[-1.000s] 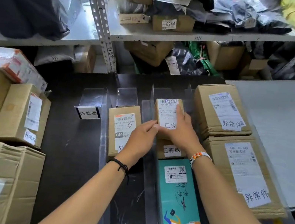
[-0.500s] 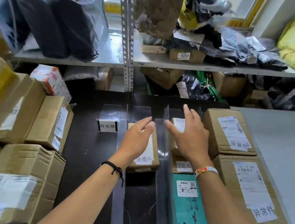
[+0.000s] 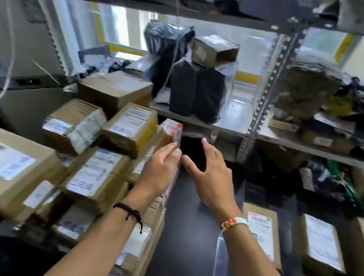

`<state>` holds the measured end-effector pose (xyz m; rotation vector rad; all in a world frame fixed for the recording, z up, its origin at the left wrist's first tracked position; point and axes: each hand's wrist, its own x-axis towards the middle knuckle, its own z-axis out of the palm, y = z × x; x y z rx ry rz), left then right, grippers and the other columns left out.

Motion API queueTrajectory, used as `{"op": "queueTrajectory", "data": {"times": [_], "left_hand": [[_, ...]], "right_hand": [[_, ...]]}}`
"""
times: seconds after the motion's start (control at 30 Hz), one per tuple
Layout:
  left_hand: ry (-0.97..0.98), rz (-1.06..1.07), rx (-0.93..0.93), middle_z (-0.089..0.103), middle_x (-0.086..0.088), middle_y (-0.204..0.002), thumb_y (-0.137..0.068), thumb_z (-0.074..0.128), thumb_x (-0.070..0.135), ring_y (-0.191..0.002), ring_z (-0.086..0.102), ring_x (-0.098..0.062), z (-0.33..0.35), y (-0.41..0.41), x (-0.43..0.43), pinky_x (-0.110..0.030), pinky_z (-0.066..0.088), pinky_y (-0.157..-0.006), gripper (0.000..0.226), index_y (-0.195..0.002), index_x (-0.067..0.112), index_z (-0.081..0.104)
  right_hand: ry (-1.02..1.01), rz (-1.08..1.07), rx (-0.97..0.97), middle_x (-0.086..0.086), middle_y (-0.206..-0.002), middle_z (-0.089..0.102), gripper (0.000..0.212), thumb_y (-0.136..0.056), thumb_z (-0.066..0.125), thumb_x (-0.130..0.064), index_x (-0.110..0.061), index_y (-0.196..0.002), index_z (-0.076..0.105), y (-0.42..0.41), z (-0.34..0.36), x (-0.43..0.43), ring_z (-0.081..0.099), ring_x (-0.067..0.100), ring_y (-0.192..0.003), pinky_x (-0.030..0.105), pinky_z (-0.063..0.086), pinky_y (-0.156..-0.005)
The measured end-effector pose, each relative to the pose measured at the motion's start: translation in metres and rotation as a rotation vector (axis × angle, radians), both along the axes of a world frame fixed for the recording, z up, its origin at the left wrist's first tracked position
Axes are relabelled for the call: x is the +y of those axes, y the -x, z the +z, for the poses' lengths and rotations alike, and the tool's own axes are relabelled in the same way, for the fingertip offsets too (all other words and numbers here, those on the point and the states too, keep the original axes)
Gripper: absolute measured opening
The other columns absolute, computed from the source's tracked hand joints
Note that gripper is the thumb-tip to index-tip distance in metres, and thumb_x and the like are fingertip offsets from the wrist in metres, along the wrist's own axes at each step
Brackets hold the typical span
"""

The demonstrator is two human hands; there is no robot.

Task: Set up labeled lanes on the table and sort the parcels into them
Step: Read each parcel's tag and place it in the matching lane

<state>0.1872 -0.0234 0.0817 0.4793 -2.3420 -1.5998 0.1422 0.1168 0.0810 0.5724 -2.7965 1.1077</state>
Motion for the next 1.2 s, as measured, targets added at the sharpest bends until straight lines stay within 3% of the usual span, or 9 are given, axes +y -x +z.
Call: {"op": "queueTrajectory", "data": {"times": [0.27,0.43,0.53,0.63,0.73,0.87,1.07,1.13,1.2], "left_hand": [[0.146,0.157,-0.022,0.051,-0.005,-0.157,-0.109,0.050,0.026,-0.145,0.046,-0.020,0.023,-0.010,-0.121,-0.029,0.033,-0.120,0.046,-0.153,0.014,0.052],[0.326,0.163,-0.088,0.036,-0.004,-0.167,-0.108,0.050,0.016,-0.154,0.031,-0.021,0.032,0.020,-0.167,-0.029,0.020,-0.125,0.052,-0.159,0.011,0.041],[0.373,0.137,-0.152,0.033,-0.006,-0.168,-0.107,0.049,0.010,-0.155,0.030,-0.025,0.027,0.039,-0.182,-0.032,0.023,-0.125,0.056,-0.161,0.012,0.036],[0.306,0.155,-0.199,0.051,-0.009,-0.155,-0.104,0.050,0.011,-0.139,0.049,-0.030,0.019,0.053,-0.193,-0.035,0.040,-0.111,0.053,-0.156,0.016,0.045],[0.201,0.175,-0.192,0.062,-0.007,-0.140,-0.102,0.050,0.011,-0.121,0.059,-0.025,0.007,0.058,-0.199,-0.032,0.047,-0.093,0.048,-0.149,0.020,0.051],[0.056,0.172,-0.053,0.061,0.002,-0.145,-0.104,0.051,0.008,-0.127,0.060,-0.018,-0.001,0.059,-0.198,-0.029,0.053,-0.093,0.051,-0.153,0.019,0.046],[-0.138,0.088,0.217,0.068,0.008,-0.129,-0.105,0.058,0.022,-0.112,0.068,-0.005,0.031,0.053,-0.166,-0.024,0.060,-0.086,0.040,-0.145,0.026,0.057],[-0.241,0.018,0.243,0.066,0.006,-0.132,-0.102,0.061,0.035,-0.113,0.069,-0.007,0.042,0.052,-0.151,-0.029,0.059,-0.090,0.046,-0.147,0.029,0.054],[-0.342,-0.084,0.209,0.061,0.006,-0.140,-0.096,0.066,0.050,-0.121,0.064,-0.010,0.048,0.053,-0.133,-0.034,0.056,-0.094,0.073,-0.159,0.030,0.035]], "right_hand": [[0.164,0.126,-0.232,0.004,-0.162,0.044,0.084,-0.095,0.062,-0.064,-0.026,-0.163,0.032,0.002,-0.003,-0.119,0.042,0.023,-0.148,0.050,0.034,-0.122],[0.268,0.091,-0.384,0.000,-0.154,0.052,0.089,-0.088,0.062,-0.069,-0.027,-0.162,0.033,0.022,-0.013,-0.163,0.053,0.022,-0.138,0.048,0.043,-0.117],[0.366,0.057,-0.473,-0.002,-0.147,0.057,0.078,-0.093,0.066,-0.057,-0.026,-0.159,0.038,0.037,-0.019,-0.184,0.057,0.019,-0.131,0.042,0.047,-0.113],[0.492,0.026,-0.558,-0.001,-0.146,0.059,0.091,-0.079,0.062,-0.067,-0.031,-0.159,0.036,0.051,-0.034,-0.200,0.062,0.019,-0.126,0.045,0.052,-0.109],[0.598,0.013,-0.636,-0.004,-0.147,0.059,0.080,-0.092,0.062,-0.052,-0.037,-0.162,0.028,0.051,-0.040,-0.207,0.062,0.018,-0.126,0.043,0.051,-0.109],[0.760,0.011,-0.614,-0.004,-0.145,0.061,0.069,-0.103,0.058,-0.035,-0.042,-0.163,0.023,0.049,-0.038,-0.198,0.067,0.014,-0.121,0.037,0.056,-0.103],[0.996,0.036,-0.524,-0.007,-0.134,0.070,0.058,-0.106,0.060,-0.025,-0.044,-0.156,0.039,0.043,0.000,-0.138,0.075,0.011,-0.103,0.024,0.059,-0.071],[1.015,0.033,-0.477,-0.006,-0.135,0.070,0.060,-0.105,0.061,-0.023,-0.039,-0.158,0.039,0.039,0.010,-0.114,0.075,0.016,-0.108,0.030,0.060,-0.075],[1.032,0.036,-0.432,-0.004,-0.138,0.069,0.059,-0.104,0.061,-0.021,-0.036,-0.158,0.041,0.034,0.019,-0.091,0.072,0.022,-0.117,0.045,0.060,-0.094]]}}
